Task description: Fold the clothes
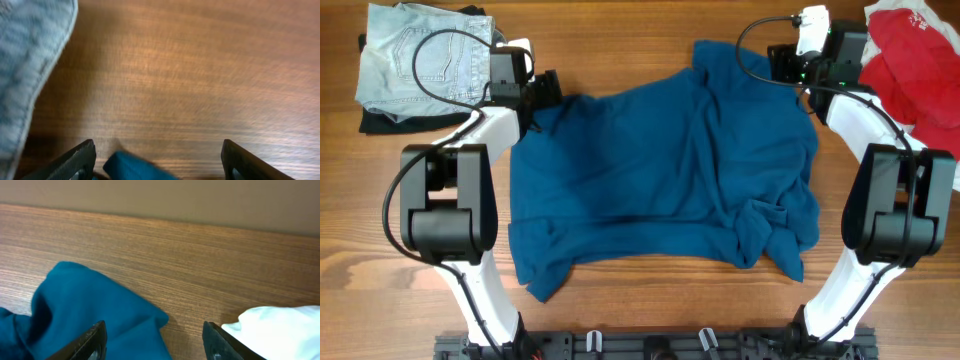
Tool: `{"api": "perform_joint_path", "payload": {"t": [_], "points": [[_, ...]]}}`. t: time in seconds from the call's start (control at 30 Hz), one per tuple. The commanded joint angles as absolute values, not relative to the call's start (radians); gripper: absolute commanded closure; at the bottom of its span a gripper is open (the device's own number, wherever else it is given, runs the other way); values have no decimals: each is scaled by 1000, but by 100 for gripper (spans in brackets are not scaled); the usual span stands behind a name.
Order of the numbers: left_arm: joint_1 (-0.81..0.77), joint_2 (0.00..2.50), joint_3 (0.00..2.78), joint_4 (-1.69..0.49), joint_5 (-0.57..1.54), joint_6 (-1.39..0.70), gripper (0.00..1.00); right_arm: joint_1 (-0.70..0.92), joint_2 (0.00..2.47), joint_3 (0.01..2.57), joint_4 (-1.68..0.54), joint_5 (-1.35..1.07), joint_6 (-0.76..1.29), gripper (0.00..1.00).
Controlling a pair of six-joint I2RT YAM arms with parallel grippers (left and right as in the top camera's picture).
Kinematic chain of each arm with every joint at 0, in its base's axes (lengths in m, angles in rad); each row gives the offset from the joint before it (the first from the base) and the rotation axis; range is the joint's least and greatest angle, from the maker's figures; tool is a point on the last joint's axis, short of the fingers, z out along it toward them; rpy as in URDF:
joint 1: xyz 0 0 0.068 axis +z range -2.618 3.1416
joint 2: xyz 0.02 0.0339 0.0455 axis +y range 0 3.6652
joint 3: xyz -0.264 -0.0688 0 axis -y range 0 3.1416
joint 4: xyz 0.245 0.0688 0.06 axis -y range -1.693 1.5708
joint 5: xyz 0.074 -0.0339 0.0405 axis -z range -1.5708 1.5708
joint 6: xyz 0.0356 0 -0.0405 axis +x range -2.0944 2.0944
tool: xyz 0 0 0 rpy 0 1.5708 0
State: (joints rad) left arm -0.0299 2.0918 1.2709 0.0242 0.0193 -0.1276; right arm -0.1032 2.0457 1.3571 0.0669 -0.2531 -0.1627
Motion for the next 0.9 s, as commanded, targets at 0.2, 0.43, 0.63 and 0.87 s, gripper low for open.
{"api": "perform_joint_path", "payload": {"t": [0.2,0.43,0.63,0.87], "points": [[-15,2127,1274,-74,-51,-116,19,-98,2088,1365,75,-243,-173,38],[-14,2127,1274,-80,-27,-124,30,-98,2101,1365,113,-224,-102,51],[-17,2127,1274,-78,37,-142,54,-96,2150,1365,145,-228,-71,51],[-17,2127,1274,-70,32,-142,96,-93,2178,1365,202,-229,-52,52]]}}
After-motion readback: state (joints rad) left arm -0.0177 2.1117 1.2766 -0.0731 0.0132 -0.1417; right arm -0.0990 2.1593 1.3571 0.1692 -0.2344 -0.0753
